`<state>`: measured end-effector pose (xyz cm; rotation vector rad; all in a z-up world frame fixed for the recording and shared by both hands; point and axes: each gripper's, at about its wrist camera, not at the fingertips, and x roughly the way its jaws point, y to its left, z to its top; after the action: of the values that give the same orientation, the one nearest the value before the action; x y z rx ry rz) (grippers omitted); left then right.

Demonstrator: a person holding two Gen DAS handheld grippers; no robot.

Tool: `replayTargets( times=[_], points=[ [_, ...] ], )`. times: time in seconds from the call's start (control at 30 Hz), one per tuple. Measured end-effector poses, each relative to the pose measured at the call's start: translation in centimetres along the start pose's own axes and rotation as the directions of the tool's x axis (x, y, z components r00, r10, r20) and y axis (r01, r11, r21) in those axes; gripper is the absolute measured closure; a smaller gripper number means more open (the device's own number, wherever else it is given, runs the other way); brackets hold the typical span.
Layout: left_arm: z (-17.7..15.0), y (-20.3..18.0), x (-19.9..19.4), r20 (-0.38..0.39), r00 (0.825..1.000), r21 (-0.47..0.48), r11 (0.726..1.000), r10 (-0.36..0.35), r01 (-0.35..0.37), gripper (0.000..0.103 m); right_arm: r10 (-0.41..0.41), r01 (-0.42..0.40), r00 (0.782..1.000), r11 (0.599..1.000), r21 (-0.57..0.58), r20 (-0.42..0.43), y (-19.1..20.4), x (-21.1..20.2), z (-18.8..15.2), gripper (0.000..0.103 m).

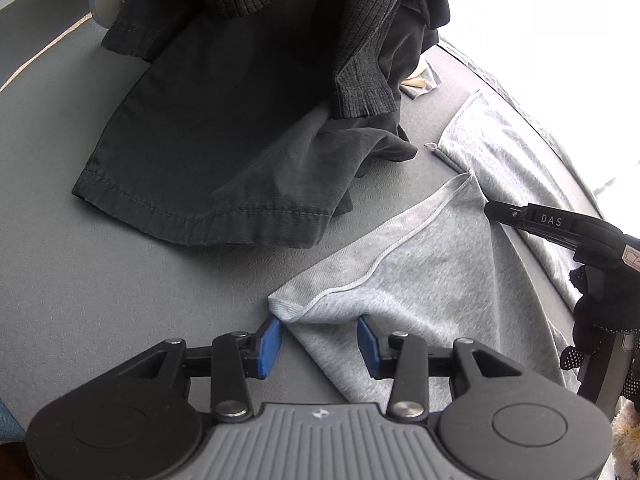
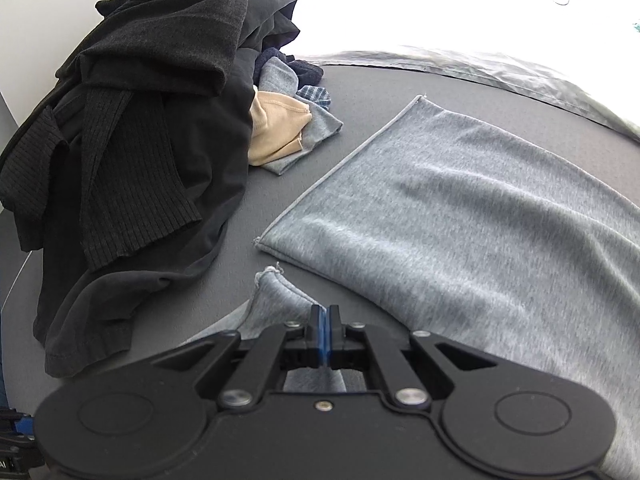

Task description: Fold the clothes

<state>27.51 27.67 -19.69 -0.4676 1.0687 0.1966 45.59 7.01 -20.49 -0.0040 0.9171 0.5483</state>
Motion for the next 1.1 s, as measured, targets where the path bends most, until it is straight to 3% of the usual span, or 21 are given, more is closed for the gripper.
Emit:
replayTargets(
  times=[0.13, 0.17, 0.2, 0.27, 0.4, 0.67, 1.1],
  points=[
    [0.3, -1.3, 0.7, 0.023, 0.999, 0.040, 0.998, 0.042, -0.042, 0.065, -0.005, 0.005, 1.000, 1.000, 0.005, -0.002, 0.0, 0.1, 0.0, 0.102],
    [0.2, -1.6, 0.7, 0.026, 0.997, 0.058, 0.996, 0.073, -0.074, 0.074, -0.006, 0.006, 1.000, 1.000, 0.005, -0.003, -0.1, 0.1, -0.1, 0.102],
    [0.2, -1.8, 0.8, 0.030, 0.994, 0.073, 0.992, 0.103, -0.105, 0.091, -0.008, 0.009, 1.000, 1.000, 0.005, -0.005, -0.1, 0.1, -0.1, 0.102],
    [0.4, -1.4, 0.9, 0.029, 0.991, 0.055, 0.989, 0.134, -0.135, 0.100, -0.010, 0.010, 1.000, 1.000, 0.009, -0.007, -0.1, 0.2, 0.0, 0.102],
    [1.0, 0.2, 0.7, 0.001, 0.993, -0.070, 0.991, 0.114, -0.114, 0.101, -0.015, 0.015, 1.000, 1.000, 0.005, -0.010, 0.0, 0.2, 0.1, 0.102],
    [1.4, 1.3, 0.0, -0.007, 0.979, -0.122, 0.972, 0.203, -0.203, 0.101, -0.013, 0.013, 1.000, 1.000, -0.019, 0.013, 1.2, -0.1, 0.7, 0.102],
    [0.1, 6.5, -2.0, -0.022, 0.965, -0.256, 0.932, 0.260, -0.256, 0.101, 0.048, -0.050, 0.999, 0.991, -0.126, -0.020, 8.3, 3.0, 1.7, 0.102]
  ],
)
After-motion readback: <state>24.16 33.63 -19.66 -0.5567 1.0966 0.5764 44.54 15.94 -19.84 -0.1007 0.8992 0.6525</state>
